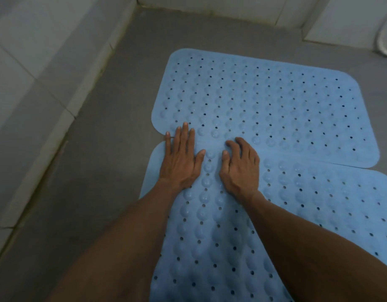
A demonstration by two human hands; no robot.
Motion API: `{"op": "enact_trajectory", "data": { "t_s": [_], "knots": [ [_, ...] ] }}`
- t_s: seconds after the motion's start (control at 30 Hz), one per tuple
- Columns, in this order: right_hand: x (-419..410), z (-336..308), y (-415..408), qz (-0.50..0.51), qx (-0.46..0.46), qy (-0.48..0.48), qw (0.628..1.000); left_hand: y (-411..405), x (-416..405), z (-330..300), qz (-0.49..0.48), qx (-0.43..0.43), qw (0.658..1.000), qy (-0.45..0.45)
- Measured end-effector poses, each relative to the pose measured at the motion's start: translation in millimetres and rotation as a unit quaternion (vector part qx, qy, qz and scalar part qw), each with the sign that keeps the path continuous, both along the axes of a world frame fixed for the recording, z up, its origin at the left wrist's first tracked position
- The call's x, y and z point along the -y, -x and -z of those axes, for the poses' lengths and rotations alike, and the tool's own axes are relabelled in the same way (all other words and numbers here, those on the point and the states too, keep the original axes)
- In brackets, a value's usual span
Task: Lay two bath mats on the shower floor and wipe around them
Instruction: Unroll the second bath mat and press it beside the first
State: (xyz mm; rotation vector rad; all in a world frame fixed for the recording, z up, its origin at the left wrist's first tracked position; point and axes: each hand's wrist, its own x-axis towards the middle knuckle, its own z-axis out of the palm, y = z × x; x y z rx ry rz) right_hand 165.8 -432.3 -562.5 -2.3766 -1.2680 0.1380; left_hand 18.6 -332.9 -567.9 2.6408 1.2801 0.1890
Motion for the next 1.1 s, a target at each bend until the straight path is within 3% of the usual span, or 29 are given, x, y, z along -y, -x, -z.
{"op": "enact_trajectory", "data": {
  "t_s": [0.57,0.87,0.97,1.1],
  "knots": [
    [-14.8,-8.6,-4.6,0.03,0.052,0.051,0.997,-7.5,-4.0,-6.4,-0.008,-0.055,0.998,0.037],
    [-13.2,-7.5,-4.6,0.035,0.051,0.025,0.998,-4.9,-5.8,1.3,-0.002,-0.048,0.999,0.011],
    [-11.0,-7.9,-5.3,0.02,0.028,0.031,0.999,-4.7,-5.3,5.6,-0.002,-0.054,0.999,0.005],
    [4.8,-26.0,-16.7,-0.055,-0.093,0.058,0.992,-10.1,-1.5,-6.6,-0.009,-0.098,0.995,-0.004]
  ]
}}
